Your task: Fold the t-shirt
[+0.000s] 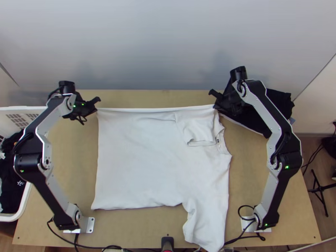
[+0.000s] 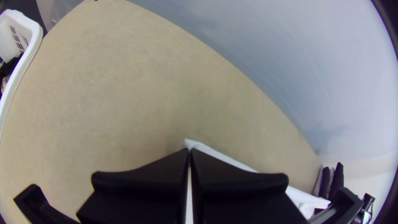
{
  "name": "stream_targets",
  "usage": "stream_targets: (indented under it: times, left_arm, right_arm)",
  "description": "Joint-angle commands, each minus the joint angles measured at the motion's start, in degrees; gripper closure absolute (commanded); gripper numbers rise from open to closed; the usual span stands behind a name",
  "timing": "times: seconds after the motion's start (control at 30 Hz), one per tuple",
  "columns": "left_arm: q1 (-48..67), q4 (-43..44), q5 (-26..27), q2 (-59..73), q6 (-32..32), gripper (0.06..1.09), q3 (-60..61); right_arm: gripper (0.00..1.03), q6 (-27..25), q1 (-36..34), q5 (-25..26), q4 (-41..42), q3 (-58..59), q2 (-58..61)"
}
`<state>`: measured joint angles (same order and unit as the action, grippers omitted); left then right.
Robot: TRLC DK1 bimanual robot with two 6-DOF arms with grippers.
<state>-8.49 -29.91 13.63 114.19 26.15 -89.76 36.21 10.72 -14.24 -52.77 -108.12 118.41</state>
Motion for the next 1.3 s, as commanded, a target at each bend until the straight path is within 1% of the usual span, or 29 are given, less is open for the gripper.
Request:
stream_targets:
  times: [0.0,0.07,0.13,0.43,0.57,0.67,1.0,1.2,1.23,1.27]
  left_arm:
    - [-1.00,-5.33,6.15,-2.75,-1.72,1.05,0.72]
    - [-1.26,-5.42,6.67,-4.15,-2.07,1.05,2.39]
    - [-1.70,-5.51,7.64,-5.73,-3.04,1.05,4.33]
    - [-4.43,-5.51,9.22,-10.48,-5.76,1.05,11.80]
    - [-4.52,-5.77,9.66,-12.77,-6.38,1.05,14.70]
    - [-4.25,-5.77,9.93,-14.52,-6.46,1.05,16.89]
    - [-3.02,-5.68,10.28,-19.36,-6.46,1.05,24.54]
    - [-2.67,-5.51,10.19,-20.50,-6.46,1.05,26.47]
    - [-2.58,-5.07,10.19,-20.76,-6.55,1.05,26.91]
    - [-2.41,-4.54,10.19,-21.29,-6.90,1.03,27.35]
  right_arm:
    - [1.00,0.09,1.06,0.09,-6.46,-0.52,-0.28]
    - [1.00,-0.17,1.41,0.18,-9.19,-0.34,-0.37]
    - [1.00,-0.43,1.76,0.18,-10.07,0.80,-0.90]
    - [1.00,-1.05,2.02,0.53,-9.89,7.92,-4.50]
    - [1.00,-1.40,2.02,2.46,-9.63,10.12,-5.29]
    - [1.00,-1.67,1.85,2.90,-9.45,11.61,-6.09]
    - [1.00,-1.84,1.94,5.01,-5.76,18.20,-8.63]
    - [1.00,-1.67,1.85,5.27,-2.95,21.89,-9.16]
    - [1.00,-1.49,1.85,6.68,-2.42,22.42,-9.69]
    - [1.00,-1.40,2.02,8.79,-2.16,22.77,-10.13]
